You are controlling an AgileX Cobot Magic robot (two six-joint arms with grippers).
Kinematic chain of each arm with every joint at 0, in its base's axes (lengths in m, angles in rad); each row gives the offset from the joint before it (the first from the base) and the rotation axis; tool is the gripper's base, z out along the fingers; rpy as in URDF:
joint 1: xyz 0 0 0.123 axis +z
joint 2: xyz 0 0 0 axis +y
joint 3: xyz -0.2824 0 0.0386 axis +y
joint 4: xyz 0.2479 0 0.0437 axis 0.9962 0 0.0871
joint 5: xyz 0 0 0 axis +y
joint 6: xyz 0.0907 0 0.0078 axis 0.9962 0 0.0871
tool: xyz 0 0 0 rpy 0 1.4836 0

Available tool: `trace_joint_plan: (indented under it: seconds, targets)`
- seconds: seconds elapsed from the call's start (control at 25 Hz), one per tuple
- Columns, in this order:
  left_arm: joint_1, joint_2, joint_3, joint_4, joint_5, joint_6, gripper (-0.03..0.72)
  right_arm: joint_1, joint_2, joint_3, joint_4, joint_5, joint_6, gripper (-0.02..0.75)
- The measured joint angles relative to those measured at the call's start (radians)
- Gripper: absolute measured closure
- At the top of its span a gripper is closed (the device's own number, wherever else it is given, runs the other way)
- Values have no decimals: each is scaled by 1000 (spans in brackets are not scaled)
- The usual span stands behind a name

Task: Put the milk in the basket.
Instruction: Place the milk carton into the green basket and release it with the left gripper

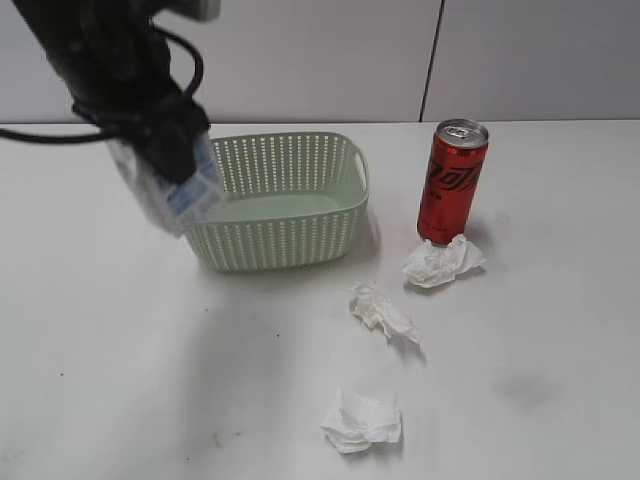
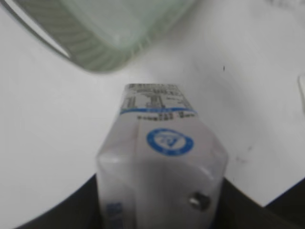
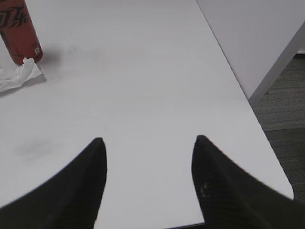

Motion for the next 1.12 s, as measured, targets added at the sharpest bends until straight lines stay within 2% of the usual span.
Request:
trace_joint_plan:
  seconds: [0.16,0.28,0.6,0.92,1.12]
  targets:
    - [0,10,-163,7,-8,0,374,0,0,0,0,0,0,290]
    - [0,51,-217,12,-87,0,374,0,0,0,0,0,0,290]
    - [0,236,-221,14,-226,0,375,0,0,0,0,0,0,290]
    - [0,408,-221,37,-249,0,376,0,0,0,0,0,0,290]
    - [0,438,-221,41,-285,0,363,0,0,0,0,0,0,290]
